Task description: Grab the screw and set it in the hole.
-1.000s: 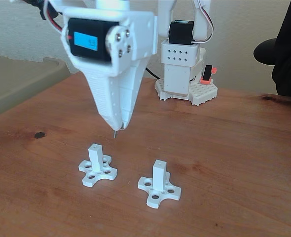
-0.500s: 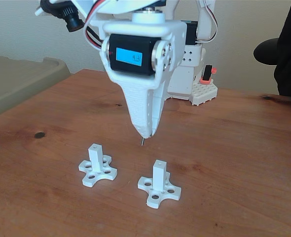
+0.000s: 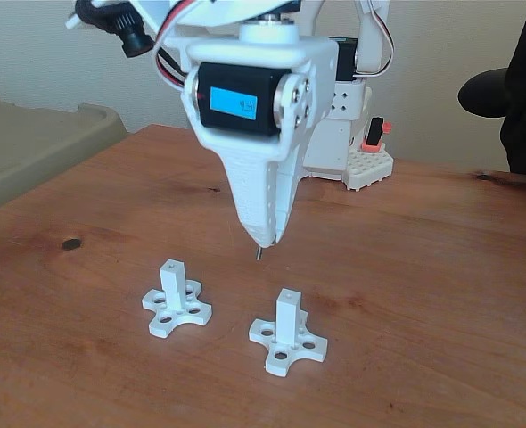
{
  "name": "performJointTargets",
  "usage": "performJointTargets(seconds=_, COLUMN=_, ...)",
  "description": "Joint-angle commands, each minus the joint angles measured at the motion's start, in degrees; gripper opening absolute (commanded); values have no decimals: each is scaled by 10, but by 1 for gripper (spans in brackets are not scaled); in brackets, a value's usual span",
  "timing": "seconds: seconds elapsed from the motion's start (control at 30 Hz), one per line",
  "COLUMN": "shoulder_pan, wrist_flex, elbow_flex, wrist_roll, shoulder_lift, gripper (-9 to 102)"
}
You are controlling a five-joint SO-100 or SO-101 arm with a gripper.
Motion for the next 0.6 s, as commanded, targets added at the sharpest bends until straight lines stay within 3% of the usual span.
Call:
performJointTargets(seconds=0.0, shoulder_pan=-11, wrist_flex=3, elbow_flex=-54, wrist_roll=4, shoulder_lift=25, gripper=-4)
performJointTargets(seconds=0.57, shoulder_pan=-46, wrist_flex=-8, elbow_flex=-64, wrist_roll=18, shoulder_lift=-15, gripper=-4)
